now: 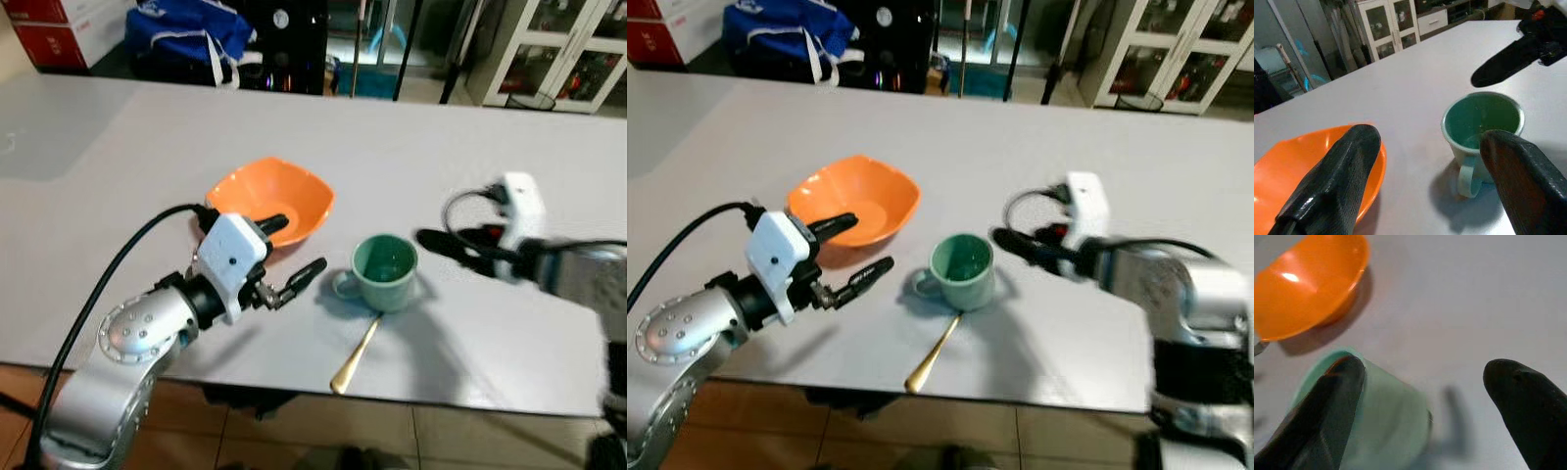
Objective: Setting the table
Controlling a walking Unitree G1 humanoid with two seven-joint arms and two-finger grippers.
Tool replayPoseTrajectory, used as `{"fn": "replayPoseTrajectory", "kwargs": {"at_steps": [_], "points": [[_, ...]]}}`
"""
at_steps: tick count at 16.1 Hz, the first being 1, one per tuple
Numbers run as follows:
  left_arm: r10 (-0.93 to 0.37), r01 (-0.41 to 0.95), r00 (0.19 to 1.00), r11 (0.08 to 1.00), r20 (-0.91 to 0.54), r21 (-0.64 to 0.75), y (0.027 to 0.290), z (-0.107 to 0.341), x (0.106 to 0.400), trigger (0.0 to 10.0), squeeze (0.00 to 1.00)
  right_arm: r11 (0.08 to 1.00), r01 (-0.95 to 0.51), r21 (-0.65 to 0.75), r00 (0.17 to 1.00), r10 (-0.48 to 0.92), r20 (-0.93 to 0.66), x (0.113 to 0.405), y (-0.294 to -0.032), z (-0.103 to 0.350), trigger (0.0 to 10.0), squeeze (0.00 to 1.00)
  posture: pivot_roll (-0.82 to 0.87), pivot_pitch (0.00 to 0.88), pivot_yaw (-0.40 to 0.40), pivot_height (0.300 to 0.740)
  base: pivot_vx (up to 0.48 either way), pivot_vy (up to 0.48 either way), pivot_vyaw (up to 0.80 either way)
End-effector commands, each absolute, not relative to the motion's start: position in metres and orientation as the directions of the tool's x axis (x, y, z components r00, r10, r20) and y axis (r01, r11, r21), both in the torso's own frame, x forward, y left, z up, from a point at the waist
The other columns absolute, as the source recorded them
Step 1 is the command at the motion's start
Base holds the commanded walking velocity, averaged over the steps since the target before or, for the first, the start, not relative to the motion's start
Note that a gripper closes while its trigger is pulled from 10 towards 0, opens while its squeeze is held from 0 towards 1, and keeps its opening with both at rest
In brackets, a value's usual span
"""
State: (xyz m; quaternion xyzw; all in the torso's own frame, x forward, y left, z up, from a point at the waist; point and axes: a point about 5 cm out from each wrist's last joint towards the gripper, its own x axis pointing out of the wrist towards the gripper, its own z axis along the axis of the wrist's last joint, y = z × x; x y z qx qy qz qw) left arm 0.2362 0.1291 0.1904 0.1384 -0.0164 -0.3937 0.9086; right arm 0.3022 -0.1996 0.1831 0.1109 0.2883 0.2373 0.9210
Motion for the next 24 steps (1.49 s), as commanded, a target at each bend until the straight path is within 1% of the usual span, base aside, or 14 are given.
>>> {"fn": "replayPoseTrajectory", "kwargs": {"at_steps": [1,2,4,7,9,10,13,14,15,19,20,21,22,24], "points": [[-0.741,0.734,0.665,0.626,-0.094,0.265,0.127,0.193,0.235,10.0,0.00,0.870,-0.359,0.339,0.720,0.489,-0.493,0.304,-0.202,0.186,10.0,0.00,-0.05,0.081,-0.029,0.740,0.000,0.000,0.00],[-0.745,0.739,0.660,0.619,-0.101,0.265,0.127,0.193,0.234,10.0,0.00,0.872,-0.358,0.335,0.714,0.487,-0.503,0.306,-0.202,0.189,10.0,0.00,-0.05,0.089,-0.036,0.740,0.000,0.000,0.00],[-0.743,0.741,0.659,0.616,-0.114,0.266,0.128,0.196,0.237,10.0,0.00,0.895,-0.341,0.289,0.725,0.446,-0.525,0.313,-0.209,0.204,10.0,0.00,-0.07,0.137,-0.077,0.740,0.000,0.000,0.00],[-0.738,0.739,0.663,0.619,-0.123,0.267,0.130,0.200,0.239,10.0,0.00,0.915,-0.317,0.248,0.731,0.403,-0.551,0.318,-0.217,0.220,10.0,0.00,-0.08,0.149,-0.071,0.740,0.000,0.000,0.00],[-0.746,0.749,0.652,0.610,-0.131,0.258,0.133,0.201,0.237,10.0,0.00,0.918,-0.331,0.217,0.679,0.391,-0.621,0.312,-0.217,0.218,10.0,0.00,-0.09,0.179,-0.049,0.740,0.000,0.000,0.00],[-0.750,0.757,0.646,0.604,-0.143,0.251,0.134,0.200,0.234,10.0,0.00,0.913,-0.340,0.228,0.657,0.403,-0.637,0.309,-0.216,0.217,10.0,0.00,-0.08,0.177,-0.049,0.740,0.000,0.000,0.00],[-0.758,0.771,0.632,0.594,-0.164,0.228,0.133,0.195,0.227,10.0,0.00,0.910,-0.333,0.246,0.635,0.409,-0.655,0.304,-0.213,0.206,10.0,0.00,-0.07,0.153,-0.050,0.740,0.000,0.000,0.00],[-0.755,0.768,0.636,0.600,-0.160,0.224,0.132,0.195,0.227,10.0,0.00,0.902,-0.338,0.270,0.628,0.430,-0.649,0.304,-0.208,0.202,10.0,0.00,-0.05,0.122,-0.048,0.740,0.000,0.000,0.00],[-0.753,0.765,0.640,0.606,-0.155,0.217,0.130,0.194,0.227,10.0,0.00,0.894,-0.351,0.279,0.612,0.444,-0.655,0.303,-0.202,0.197,10.0,0.00,-0.05,0.116,-0.040,0.740,0.000,0.000,0.00],[-0.759,0.775,0.629,0.596,-0.168,0.210,0.128,0.192,0.227,10.0,0.00,0.894,-0.372,0.250,0.574,0.433,-0.695,0.304,-0.192,0.187,10.0,0.00,-0.05,0.115,-0.040,0.740,0.000,0.000,0.00],[-0.756,0.771,0.633,0.599,-0.166,0.216,0.129,0.193,0.227,10.0,0.00,0.905,-0.368,0.213,0.584,0.403,-0.705,0.307,-0.193,0.187,4.7,0.00,-0.05,0.119,-0.044,0.740,0.000,0.000,0.00],[-0.756,0.771,0.634,0.599,-0.166,0.217,0.129,0.193,0.226,10.0,0.00,0.909,-0.363,0.205,0.590,0.395,-0.704,0.308,-0.194,0.187,1.9,0.00,-0.05,0.119,-0.045,0.740,0.000,0.000,0.00],[-0.755,0.771,0.634,0.599,-0.168,0.217,0.129,0.193,0.224,10.0,0.00,0.912,-0.357,0.201,0.596,0.388,-0.703,0.308,-0.197,0.189,0.0,0.00,-0.05,0.120,-0.047,0.740,0.000,0.000,0.00],[-0.753,0.770,0.635,0.601,-0.169,0.217,0.129,0.192,0.223,10.0,0.00,0.916,-0.350,0.196,0.606,0.380,-0.699,0.308,-0.200,0.190,0.0,0.00,-0.05,0.120,-0.047,0.740,0.000,0.000,0.00]]}}
